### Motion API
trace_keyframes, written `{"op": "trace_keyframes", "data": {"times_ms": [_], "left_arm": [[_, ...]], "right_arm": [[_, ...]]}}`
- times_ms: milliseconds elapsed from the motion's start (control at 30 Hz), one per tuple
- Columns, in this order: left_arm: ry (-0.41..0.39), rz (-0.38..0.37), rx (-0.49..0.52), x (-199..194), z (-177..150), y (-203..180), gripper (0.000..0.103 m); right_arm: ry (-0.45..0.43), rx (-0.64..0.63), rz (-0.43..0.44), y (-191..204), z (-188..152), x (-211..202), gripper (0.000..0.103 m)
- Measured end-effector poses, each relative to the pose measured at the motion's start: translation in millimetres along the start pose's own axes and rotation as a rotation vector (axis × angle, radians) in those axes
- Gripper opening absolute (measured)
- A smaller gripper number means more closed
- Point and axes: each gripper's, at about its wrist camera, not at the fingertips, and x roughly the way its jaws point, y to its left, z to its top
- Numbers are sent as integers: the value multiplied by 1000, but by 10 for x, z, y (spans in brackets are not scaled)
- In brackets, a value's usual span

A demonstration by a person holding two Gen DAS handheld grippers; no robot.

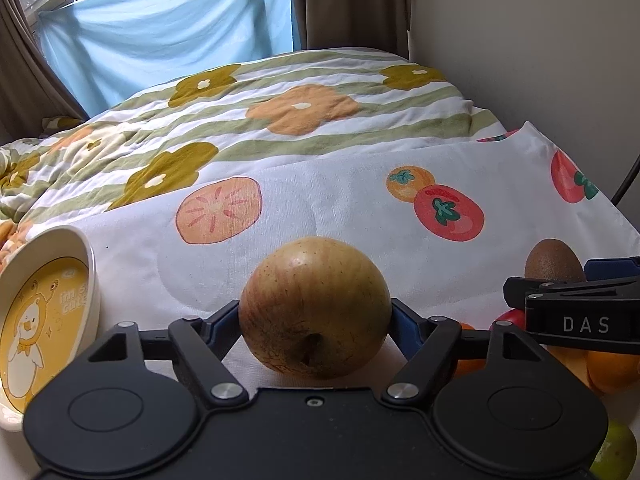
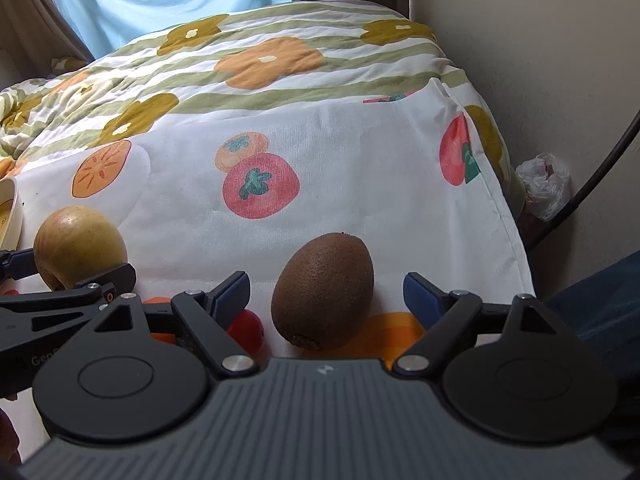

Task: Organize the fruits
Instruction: 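Reach the left tool to the large apple while the right tool reaches the kiwi, then carry the apple in the left tool while the right tool carries the kiwi to the bowl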

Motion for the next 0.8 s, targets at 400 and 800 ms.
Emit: {"op": "trace_keyframes", "data": {"times_ms": [400, 800], "left_arm": [[0, 14, -7, -29, -19, -4, 79], [-44, 48, -47, -206, 23, 94, 79]], "right_arm": [[6, -1, 19, -4, -8, 29, 69], [-13, -35, 49, 51, 44, -55, 66]]}}
